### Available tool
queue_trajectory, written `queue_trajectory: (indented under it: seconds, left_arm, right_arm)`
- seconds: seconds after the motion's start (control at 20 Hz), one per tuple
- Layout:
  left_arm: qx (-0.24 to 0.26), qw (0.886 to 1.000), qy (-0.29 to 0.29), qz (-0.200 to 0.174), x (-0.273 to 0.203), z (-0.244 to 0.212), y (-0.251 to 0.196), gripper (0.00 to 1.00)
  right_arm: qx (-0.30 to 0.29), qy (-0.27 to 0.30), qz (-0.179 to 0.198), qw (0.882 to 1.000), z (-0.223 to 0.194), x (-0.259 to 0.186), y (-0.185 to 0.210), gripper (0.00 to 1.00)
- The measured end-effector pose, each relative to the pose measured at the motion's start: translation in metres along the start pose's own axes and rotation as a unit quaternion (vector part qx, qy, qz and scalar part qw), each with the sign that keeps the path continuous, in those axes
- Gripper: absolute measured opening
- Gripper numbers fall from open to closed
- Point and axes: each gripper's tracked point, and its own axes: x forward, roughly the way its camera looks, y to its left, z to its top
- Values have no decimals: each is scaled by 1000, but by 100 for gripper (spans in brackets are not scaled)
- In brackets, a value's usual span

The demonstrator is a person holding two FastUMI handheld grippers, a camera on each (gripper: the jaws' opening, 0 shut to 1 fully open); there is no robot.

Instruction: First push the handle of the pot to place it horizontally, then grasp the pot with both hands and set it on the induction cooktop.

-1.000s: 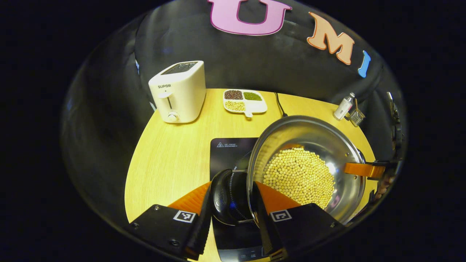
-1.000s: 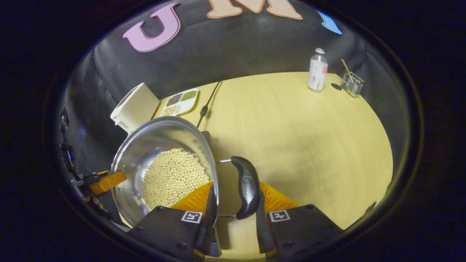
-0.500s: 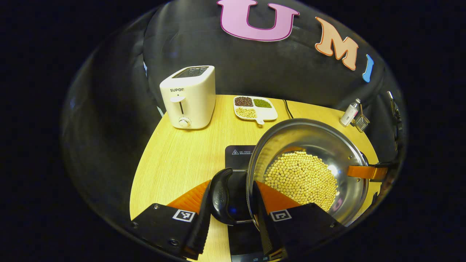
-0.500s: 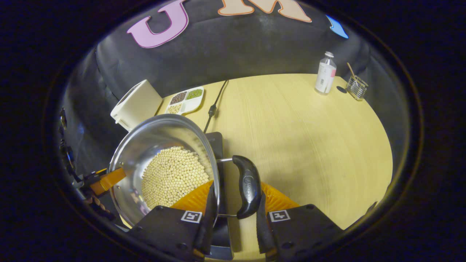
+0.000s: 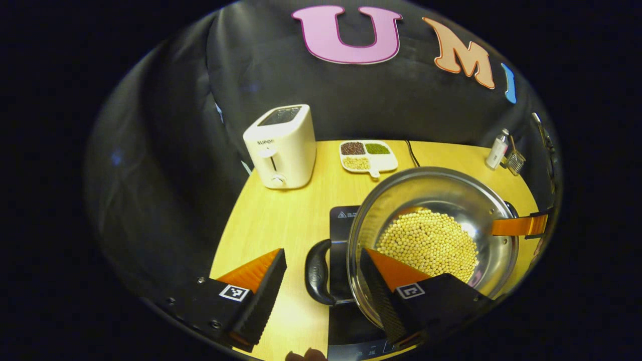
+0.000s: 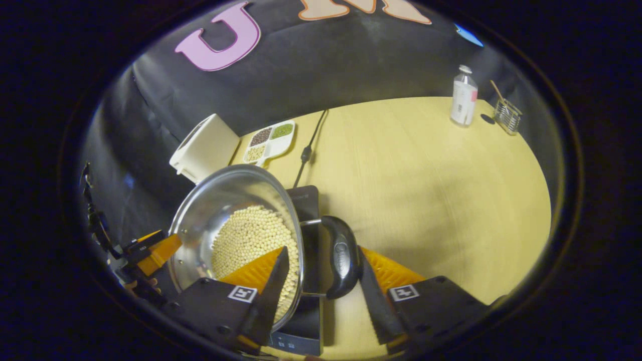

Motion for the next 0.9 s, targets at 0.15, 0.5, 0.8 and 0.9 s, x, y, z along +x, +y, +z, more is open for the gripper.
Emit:
queue_trajectory:
  seconds: [0.15, 0.5, 0.8, 0.9]
  left_arm:
    - [-6, 999, -10, 30, -18, 3, 8, 94]
    - [6, 994, -71, 87, -70, 28, 5, 97]
    - [-6, 989, -115, 91, -119, 51, -45, 97]
    - [-15, 988, -128, 87, -134, 56, -66, 97]
  right_arm:
    - [-4, -11, 8, 1000, 8, -9, -8, 87]
    - [-4, -48, 28, 998, 36, -49, -43, 93]
    - [-13, -84, 38, 996, 57, -89, -86, 92]
    - [-26, -105, 38, 993, 67, -107, -101, 92]
